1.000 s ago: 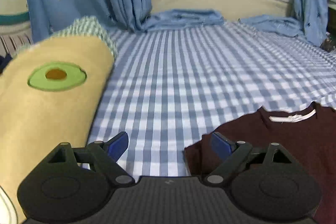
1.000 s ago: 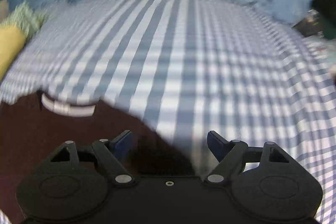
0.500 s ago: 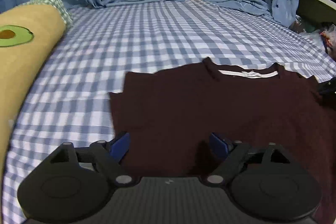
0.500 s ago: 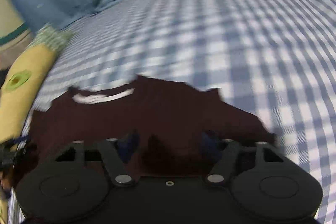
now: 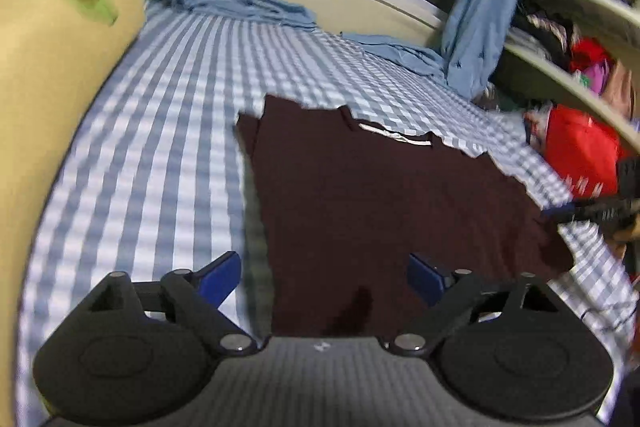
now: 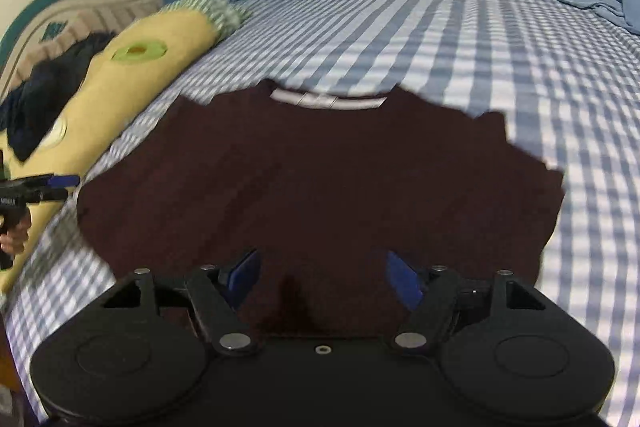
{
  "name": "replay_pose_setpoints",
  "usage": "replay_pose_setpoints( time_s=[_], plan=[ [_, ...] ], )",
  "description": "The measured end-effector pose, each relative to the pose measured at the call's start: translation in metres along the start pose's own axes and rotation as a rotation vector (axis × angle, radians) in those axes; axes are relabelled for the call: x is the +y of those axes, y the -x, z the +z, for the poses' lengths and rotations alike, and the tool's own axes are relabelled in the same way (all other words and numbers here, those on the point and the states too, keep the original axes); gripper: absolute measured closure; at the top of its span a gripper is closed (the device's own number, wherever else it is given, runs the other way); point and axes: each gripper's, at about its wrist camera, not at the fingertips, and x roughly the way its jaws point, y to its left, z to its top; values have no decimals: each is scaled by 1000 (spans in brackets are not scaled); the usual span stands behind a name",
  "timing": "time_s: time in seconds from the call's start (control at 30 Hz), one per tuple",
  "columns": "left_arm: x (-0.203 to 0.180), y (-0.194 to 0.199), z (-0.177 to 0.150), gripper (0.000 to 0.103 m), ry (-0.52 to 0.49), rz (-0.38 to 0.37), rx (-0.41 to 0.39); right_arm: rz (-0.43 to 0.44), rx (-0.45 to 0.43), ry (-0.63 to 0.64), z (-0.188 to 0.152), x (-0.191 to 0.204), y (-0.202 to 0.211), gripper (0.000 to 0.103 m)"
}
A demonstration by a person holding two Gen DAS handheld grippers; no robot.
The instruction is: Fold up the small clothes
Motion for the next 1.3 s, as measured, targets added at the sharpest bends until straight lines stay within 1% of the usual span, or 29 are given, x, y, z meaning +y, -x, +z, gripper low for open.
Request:
replay_pose_setpoints(
  time_s=[0.03, 0.1, 0.17, 0.23, 0.27, 0.3, 0.33, 0.37, 0.4, 0.43, 0.5, 0.53, 0.6, 0.63, 0.67, 0.73, 0.8, 0.87, 0.9, 0.97, 1.03, 1.07, 1.1, 1.13, 1.17, 1.2, 1.27, 1.3],
  plan=[
    [6, 0, -3, 17, 29, -23, -8, 2, 11, 16, -5, 7, -1, 30],
    [17, -2, -4, 18, 88, -49, -35, 7, 30, 27, -12, 17, -2, 30],
    [32, -8, -8, 18, 184, -62, -56, 5, 44, 21, -16, 26, -6, 30],
    [43, -16, -13, 25, 275, -102, -36, -2, 49, 24, -17, 31, -11, 30],
    [46, -18, -18, 27, 303, -132, -22, -5, 50, 32, -17, 33, -12, 30],
    [48, -20, -24, 34, 320, -164, 4, -10, 48, 48, -17, 38, -11, 30],
    [48, -24, -28, 47, 329, -166, 55, -17, 47, 60, -16, 41, -10, 30],
    [50, -29, -33, 56, 334, -139, 125, -19, 46, 71, -16, 44, -7, 30],
    [51, -28, -37, 69, 325, -111, 126, -17, 45, 79, -16, 45, -5, 30],
    [53, -26, -37, 72, 333, -105, 137, -16, 42, 84, -16, 47, -4, 30],
    [57, -23, -34, 76, 381, -87, 173, -22, 39, 86, -16, 47, -3, 30],
    [54, -20, -31, 75, 375, -67, 183, -25, 40, 83, -16, 46, -3, 30],
    [39, -8, -24, 72, 287, 12, 171, -29, 42, 70, -15, 45, -5, 30],
    [32, 1, -20, 69, 252, 40, 141, -29, 42, 66, -16, 44, -4, 30],
    [26, 13, -15, 64, 228, 47, 94, -24, 40, 64, -16, 45, -3, 30],
    [21, 32, -6, 41, 228, 30, 8, -11, 27, 71, -17, 48, 0, 30],
    [13, 38, 6, 31, 236, 9, -82, -3, 12, 73, -16, 51, 1, 29],
    [6, 23, 16, 31, 251, -25, -110, 11, 1, 60, -14, 52, -4, 29],
    [2, 9, 17, 31, 264, -48, -101, 12, -4, 49, -13, 53, -9, 29],
    [-1, -16, 11, 31, 288, -72, -54, 15, -14, 24, -12, 55, -17, 29],
    [-1, -38, -4, 32, 309, -56, 13, 17, -31, 17, -14, 57, -24, 29],
    [4, -47, -13, 35, 330, -21, 47, 5, -35, 23, -17, 58, -26, 29],
    [10, -50, -21, 47, 349, -4, 52, -15, -25, 27, -20, 56, -28, 29],
    [16, -48, -28, 57, 362, -7, 27, -39, -10, 22, -24, 52, -29, 29],
    [20, -45, -32, 61, 381, -7, 23, -61, 5, 13, -28, 47, -30, 29],
    [23, -43, -32, 63, 405, 2, 26, -87, 20, 1, -35, 38, -30, 29],
    [23, -36, -29, 60, 416, 23, 33, -117, 35, 19, -47, 29, -28, 28],
    [19, -31, -27, 48, 399, 43, 29, -133, 46, 44, -53, 27, -27, 28]
  ],
)
